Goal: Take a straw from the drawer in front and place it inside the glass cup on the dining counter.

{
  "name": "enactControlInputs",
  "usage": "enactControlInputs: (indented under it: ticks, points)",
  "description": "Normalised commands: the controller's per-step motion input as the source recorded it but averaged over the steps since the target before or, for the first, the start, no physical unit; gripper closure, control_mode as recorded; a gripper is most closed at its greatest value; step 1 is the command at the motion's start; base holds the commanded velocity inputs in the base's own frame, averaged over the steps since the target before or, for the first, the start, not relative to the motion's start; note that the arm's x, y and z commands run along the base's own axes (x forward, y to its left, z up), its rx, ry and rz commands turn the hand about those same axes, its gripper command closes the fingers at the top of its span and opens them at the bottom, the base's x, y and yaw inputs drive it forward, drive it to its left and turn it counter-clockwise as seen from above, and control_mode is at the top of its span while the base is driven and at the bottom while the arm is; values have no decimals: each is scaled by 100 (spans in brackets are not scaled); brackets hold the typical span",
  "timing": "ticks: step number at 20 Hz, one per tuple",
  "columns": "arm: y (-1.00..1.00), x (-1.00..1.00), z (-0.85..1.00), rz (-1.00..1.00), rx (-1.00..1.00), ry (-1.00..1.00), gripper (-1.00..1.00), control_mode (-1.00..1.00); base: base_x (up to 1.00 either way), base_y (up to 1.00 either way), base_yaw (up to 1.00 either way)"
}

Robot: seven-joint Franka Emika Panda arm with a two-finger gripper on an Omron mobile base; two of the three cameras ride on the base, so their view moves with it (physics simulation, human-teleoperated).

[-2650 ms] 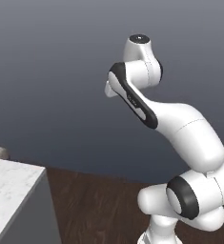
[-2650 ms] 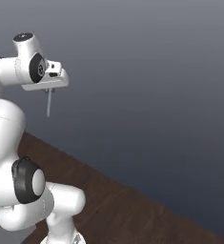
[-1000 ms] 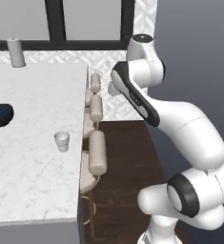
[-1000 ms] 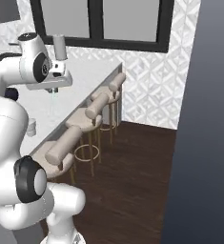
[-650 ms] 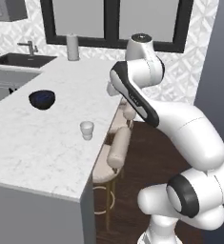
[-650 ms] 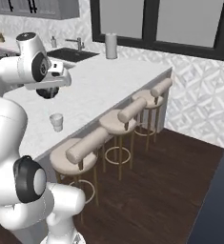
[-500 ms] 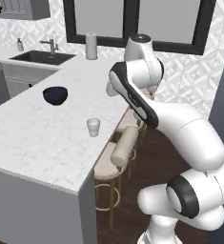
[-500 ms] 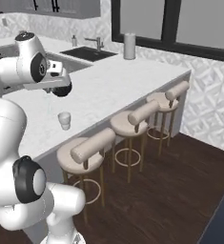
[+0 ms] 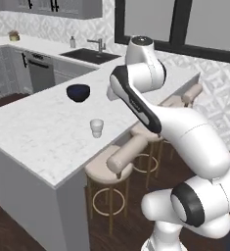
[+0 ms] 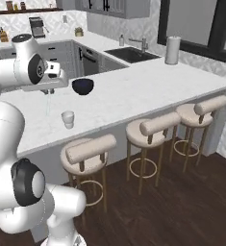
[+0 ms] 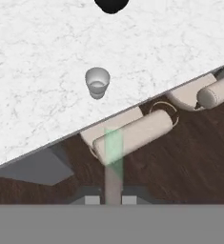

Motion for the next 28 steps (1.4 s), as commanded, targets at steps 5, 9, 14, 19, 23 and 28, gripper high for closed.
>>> enactControlInputs:
  ticks: [5,9,14,19,23,28]
  points:
    - [0,0,0,0,0,0,100,100,35,-78,52]
    - [0,0,0,0,0,0,100,100,43,-63,57]
    - [0,0,0,0,0,0,100,100,33,-62,58]
    - [0,0,0,0,0,0,100,100,65,-50,35]
    - [0,0,0,0,0,0,100,100,95,-26,19]
    - [0,0,0,0,0,0,100,100,100,0,3]
